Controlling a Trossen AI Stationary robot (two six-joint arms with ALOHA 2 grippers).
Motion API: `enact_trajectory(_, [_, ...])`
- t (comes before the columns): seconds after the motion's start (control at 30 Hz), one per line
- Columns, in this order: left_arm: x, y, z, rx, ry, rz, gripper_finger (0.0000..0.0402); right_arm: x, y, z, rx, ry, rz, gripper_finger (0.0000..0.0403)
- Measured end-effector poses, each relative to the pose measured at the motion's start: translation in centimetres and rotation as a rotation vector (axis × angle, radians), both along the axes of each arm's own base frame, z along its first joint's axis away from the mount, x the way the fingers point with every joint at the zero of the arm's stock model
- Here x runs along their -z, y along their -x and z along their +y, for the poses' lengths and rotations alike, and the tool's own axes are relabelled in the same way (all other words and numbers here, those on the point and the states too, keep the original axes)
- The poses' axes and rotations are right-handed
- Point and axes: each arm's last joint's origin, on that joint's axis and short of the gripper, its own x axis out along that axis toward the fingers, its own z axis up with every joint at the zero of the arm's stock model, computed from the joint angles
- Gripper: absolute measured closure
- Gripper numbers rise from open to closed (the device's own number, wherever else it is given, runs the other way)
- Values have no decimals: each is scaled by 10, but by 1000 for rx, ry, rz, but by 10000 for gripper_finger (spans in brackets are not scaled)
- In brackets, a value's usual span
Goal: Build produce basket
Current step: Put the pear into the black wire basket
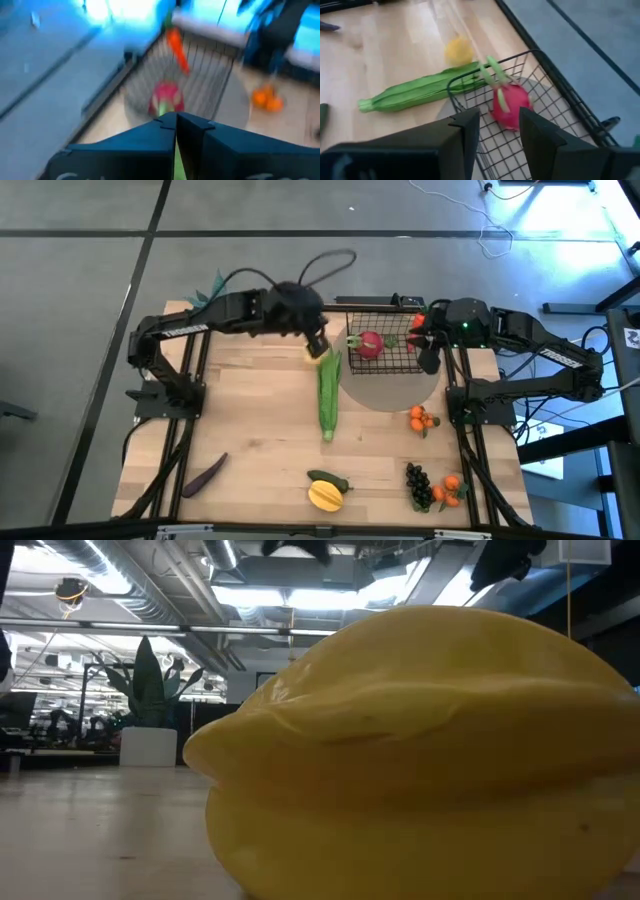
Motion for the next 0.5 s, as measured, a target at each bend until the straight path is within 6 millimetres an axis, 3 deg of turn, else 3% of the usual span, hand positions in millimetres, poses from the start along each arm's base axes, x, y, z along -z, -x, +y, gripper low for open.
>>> enact_trajectory(0.17, [-4,-18,14,48,-74,-119,401,0,0,-1,34,21,5,277])
enact_trajectory(0.5, [9,-22,16,44,-70,-35,401,0,0,-1,32,23,8,277])
